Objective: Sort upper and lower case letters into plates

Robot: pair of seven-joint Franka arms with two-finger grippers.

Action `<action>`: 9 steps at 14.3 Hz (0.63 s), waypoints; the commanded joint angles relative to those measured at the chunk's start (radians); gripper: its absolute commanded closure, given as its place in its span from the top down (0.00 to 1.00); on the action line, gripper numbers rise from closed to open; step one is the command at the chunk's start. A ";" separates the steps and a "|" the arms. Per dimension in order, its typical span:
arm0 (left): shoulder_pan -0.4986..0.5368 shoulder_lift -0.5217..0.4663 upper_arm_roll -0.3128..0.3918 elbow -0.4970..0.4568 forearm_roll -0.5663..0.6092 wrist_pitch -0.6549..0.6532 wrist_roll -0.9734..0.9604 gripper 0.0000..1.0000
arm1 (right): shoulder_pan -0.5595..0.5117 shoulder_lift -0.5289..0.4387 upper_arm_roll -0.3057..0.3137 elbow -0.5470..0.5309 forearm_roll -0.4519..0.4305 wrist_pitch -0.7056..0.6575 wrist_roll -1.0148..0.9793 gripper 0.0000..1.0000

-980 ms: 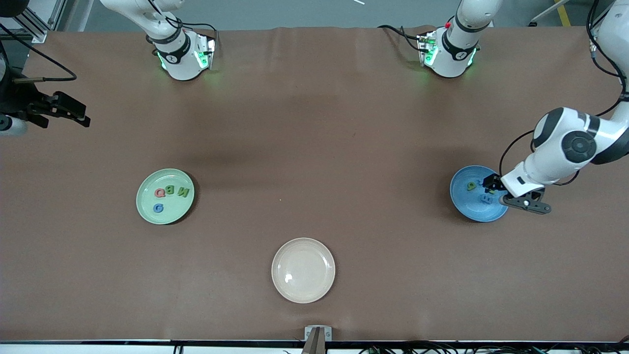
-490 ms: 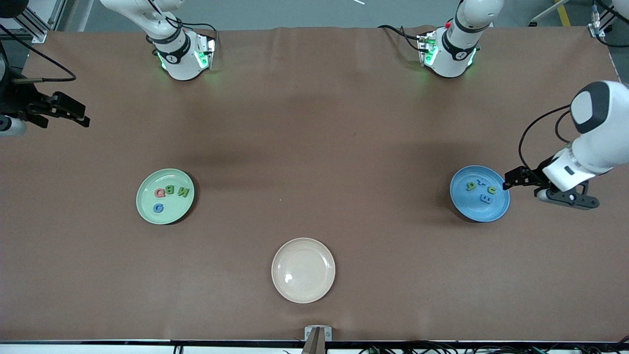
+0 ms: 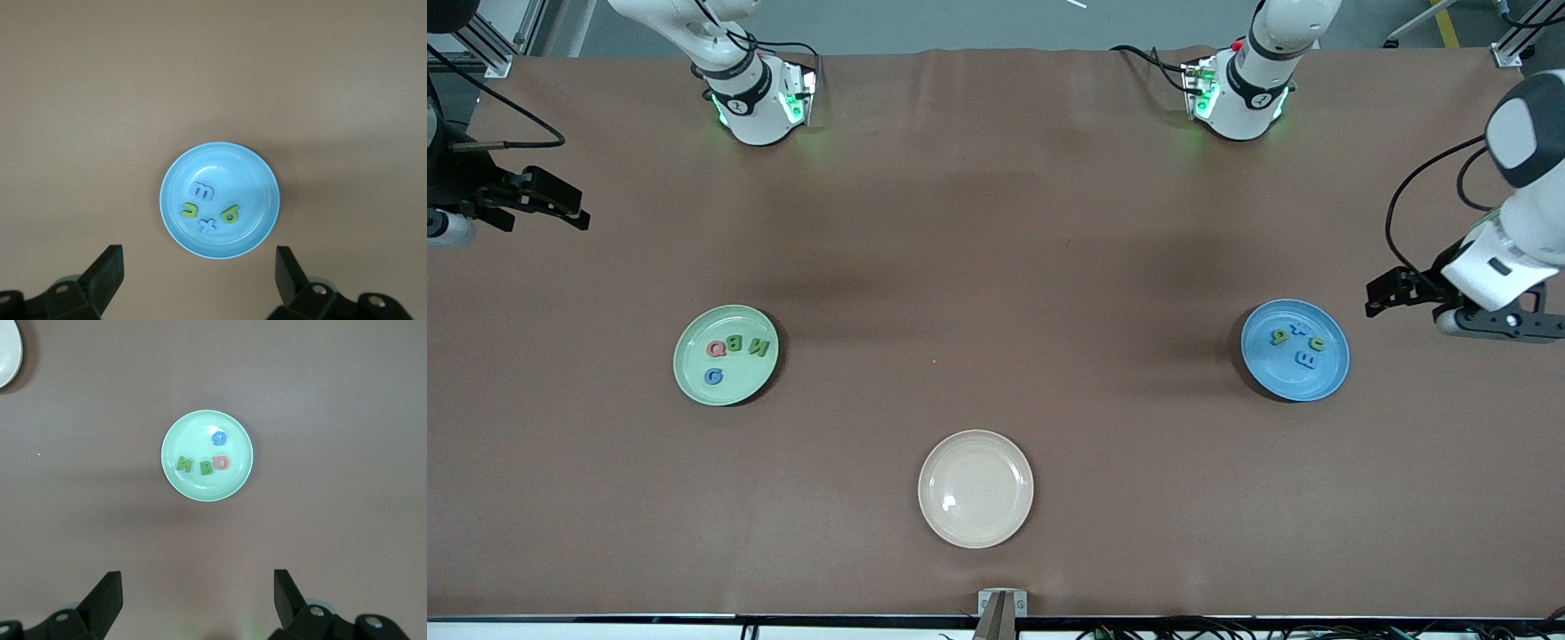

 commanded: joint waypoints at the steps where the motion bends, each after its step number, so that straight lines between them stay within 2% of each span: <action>1: 0.002 -0.040 0.002 0.069 -0.027 -0.080 -0.066 1.00 | -0.007 -0.034 0.003 -0.033 0.010 0.010 0.011 1.00; 5: 0.005 -0.043 0.007 0.138 -0.027 -0.252 -0.114 1.00 | -0.007 -0.034 0.003 -0.033 0.010 0.010 0.011 1.00; 7: 0.004 -0.044 -0.001 0.207 -0.028 -0.264 -0.107 1.00 | -0.007 -0.034 0.003 -0.033 0.010 0.010 0.011 1.00; 9: 0.004 -0.043 -0.038 0.257 -0.025 -0.301 -0.116 1.00 | -0.008 -0.034 0.003 -0.033 0.010 0.010 0.011 1.00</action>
